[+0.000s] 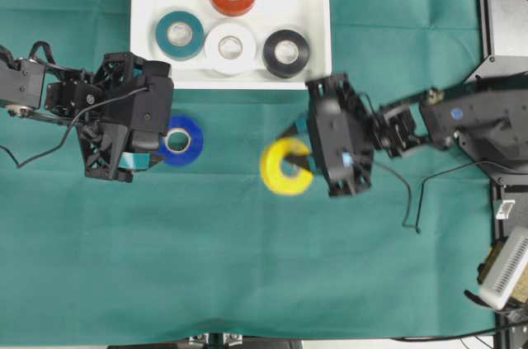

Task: Put the tape alternately from left to right into the white case.
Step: 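Lift the yellow roll and carry it into the tray's top-right corner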

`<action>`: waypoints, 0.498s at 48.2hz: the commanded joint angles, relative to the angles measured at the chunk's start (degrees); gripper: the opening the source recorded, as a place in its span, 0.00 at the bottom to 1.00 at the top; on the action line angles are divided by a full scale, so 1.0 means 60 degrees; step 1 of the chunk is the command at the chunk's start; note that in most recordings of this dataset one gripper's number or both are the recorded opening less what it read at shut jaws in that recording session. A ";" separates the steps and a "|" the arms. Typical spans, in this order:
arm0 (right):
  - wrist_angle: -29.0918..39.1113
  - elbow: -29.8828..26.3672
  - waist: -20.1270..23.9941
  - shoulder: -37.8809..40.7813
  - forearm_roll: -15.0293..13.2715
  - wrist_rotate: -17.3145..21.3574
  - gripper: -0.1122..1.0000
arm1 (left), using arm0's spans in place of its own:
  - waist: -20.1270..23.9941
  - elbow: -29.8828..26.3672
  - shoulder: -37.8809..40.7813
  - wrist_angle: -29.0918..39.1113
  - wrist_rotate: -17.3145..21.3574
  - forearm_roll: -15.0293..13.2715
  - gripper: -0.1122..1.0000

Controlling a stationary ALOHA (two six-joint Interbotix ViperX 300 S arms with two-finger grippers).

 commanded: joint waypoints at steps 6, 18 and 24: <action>0.0000 -0.0249 -0.1143 -0.0088 -0.0015 -0.0029 0.31 | -0.0015 -0.0190 -0.0146 -0.0073 0.0000 -0.0015 0.47; 0.0000 -0.0454 -0.2329 0.0234 0.0000 -0.0542 0.31 | -0.0015 -0.0176 -0.0132 -0.0073 0.0000 -0.0015 0.47; 0.0000 -0.0601 -0.2798 0.0425 -0.0015 -0.0923 0.31 | -0.0029 -0.0176 -0.0132 -0.0073 0.0000 -0.0015 0.47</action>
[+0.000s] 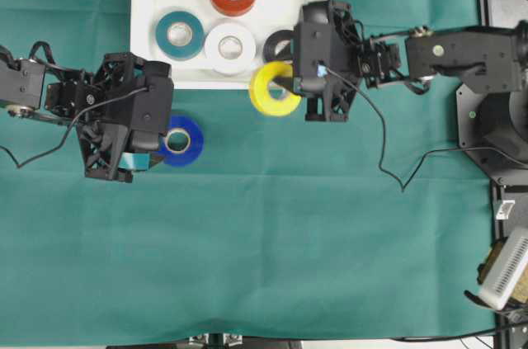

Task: Put the tape alternately from left to right into the white case.
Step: 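Lift the yellow roll and carry it into the tray's top-right corner, then release the yellow roll and withdraw the right gripper from the tray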

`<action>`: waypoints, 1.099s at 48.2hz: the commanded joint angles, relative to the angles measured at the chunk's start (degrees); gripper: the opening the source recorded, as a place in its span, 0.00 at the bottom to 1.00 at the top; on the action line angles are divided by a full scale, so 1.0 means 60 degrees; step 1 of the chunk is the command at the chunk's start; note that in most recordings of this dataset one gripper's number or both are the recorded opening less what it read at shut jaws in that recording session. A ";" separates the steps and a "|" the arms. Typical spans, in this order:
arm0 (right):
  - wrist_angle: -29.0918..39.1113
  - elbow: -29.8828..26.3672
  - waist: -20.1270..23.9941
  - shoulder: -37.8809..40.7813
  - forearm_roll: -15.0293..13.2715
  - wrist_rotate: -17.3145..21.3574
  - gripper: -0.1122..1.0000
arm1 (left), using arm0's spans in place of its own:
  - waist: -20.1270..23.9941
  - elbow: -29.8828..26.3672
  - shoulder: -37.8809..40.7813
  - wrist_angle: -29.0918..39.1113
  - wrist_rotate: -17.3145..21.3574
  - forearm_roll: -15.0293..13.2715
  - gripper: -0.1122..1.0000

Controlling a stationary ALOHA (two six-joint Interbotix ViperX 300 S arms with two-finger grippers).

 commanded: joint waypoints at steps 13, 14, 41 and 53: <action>-0.0059 -0.0454 -0.1641 0.0308 -0.0015 -0.0850 0.31 | -0.0029 -0.0176 -0.0132 -0.0088 0.0000 -0.0015 0.47; -0.0073 -0.0454 -0.1758 0.0322 -0.0015 -0.0879 0.31 | -0.0029 -0.0161 -0.0132 -0.0073 0.0000 -0.0015 0.47; -0.0161 -0.0952 -0.3589 0.1172 -0.0015 -0.1011 0.31 | -0.0029 -0.0132 -0.0132 -0.0073 0.0000 -0.0015 0.47; -0.0132 -0.0923 -0.3604 0.1245 -0.0015 -0.0996 0.31 | -0.0029 -0.0132 -0.0132 -0.0073 0.0000 -0.0015 0.47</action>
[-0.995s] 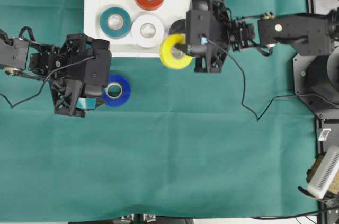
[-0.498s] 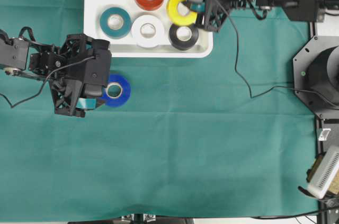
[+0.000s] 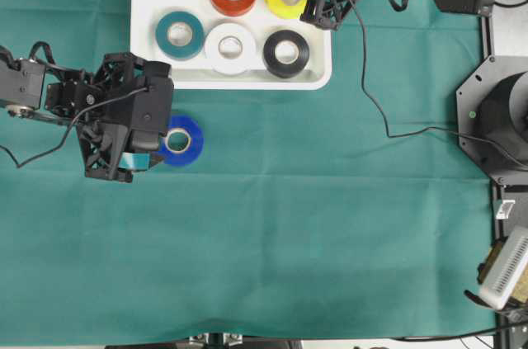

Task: Put the tape alternately from left to right into the white case.
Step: 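Release the yellow roll and withdraw the right gripper from the tray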

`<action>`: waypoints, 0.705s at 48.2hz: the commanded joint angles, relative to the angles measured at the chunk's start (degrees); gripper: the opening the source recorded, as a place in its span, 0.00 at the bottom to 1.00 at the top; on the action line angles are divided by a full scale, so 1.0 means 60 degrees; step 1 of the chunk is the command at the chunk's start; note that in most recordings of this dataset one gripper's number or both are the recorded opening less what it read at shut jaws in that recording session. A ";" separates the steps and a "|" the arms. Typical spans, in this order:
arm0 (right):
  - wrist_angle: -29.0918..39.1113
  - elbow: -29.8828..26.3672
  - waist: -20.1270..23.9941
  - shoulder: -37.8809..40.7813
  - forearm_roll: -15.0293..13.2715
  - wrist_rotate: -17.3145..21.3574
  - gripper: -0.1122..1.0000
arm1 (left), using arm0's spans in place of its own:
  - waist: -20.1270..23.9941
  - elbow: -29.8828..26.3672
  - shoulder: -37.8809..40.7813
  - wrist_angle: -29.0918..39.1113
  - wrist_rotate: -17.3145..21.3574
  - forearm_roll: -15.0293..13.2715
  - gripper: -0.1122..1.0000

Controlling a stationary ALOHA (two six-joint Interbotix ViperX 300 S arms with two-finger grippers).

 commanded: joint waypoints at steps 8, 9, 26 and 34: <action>-0.0029 -0.0205 0.0000 -0.0117 -0.0015 0.0015 0.31 | -0.0015 -0.0132 -0.0132 -0.0073 0.0000 -0.0015 0.47; -0.0029 -0.0205 0.0000 -0.0117 -0.0015 0.0029 0.31 | -0.0029 -0.0132 -0.0132 -0.0073 0.0000 -0.0015 0.47; 0.0000 -0.0161 0.0000 -0.0117 -0.0015 0.0059 0.39 | -0.0029 -0.0117 -0.0132 -0.0073 0.0000 -0.0015 0.47; 0.0000 -0.0103 0.0000 -0.0117 -0.0015 0.0059 0.79 | -0.0029 -0.0103 -0.0132 -0.0073 0.0000 -0.0015 0.47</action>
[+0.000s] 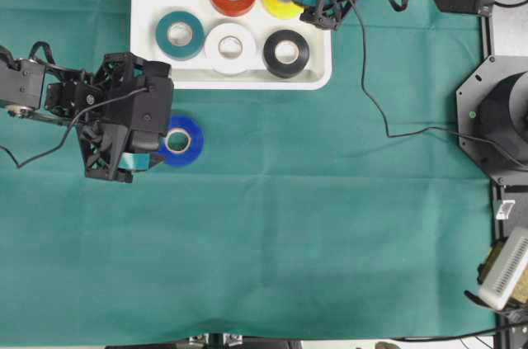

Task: Put the tape alternately from left to right into the white case.
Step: 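Release the yellow roll and withdraw the right gripper from the tray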

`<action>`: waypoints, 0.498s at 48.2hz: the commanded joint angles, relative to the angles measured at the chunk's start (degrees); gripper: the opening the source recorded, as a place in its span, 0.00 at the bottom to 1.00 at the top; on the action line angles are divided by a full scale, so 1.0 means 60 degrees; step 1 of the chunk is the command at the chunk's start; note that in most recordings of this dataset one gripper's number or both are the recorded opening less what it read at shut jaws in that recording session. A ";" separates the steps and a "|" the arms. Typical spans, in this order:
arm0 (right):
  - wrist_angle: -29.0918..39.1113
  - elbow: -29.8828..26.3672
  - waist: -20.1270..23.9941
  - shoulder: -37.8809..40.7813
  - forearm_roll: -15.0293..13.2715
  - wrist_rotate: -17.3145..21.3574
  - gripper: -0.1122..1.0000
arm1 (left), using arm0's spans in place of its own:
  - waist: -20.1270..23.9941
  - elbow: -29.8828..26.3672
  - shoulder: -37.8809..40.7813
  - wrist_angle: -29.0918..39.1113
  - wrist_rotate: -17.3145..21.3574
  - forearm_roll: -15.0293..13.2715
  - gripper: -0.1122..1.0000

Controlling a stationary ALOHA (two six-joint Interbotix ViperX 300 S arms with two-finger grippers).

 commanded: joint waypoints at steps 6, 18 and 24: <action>-0.0029 -0.0059 0.0000 -0.0132 -0.0015 0.0029 0.75 | -0.0029 -0.0117 -0.0132 -0.0059 0.0000 -0.0015 0.47; -0.0029 0.0073 0.0293 -0.0425 -0.0015 0.0088 0.75 | -0.0029 -0.0117 -0.0146 -0.0059 0.0000 -0.0015 0.47; -0.0029 0.0234 0.0630 -0.0732 -0.0015 0.0088 0.76 | -0.0029 -0.0103 -0.0132 -0.0059 0.0000 -0.0015 0.47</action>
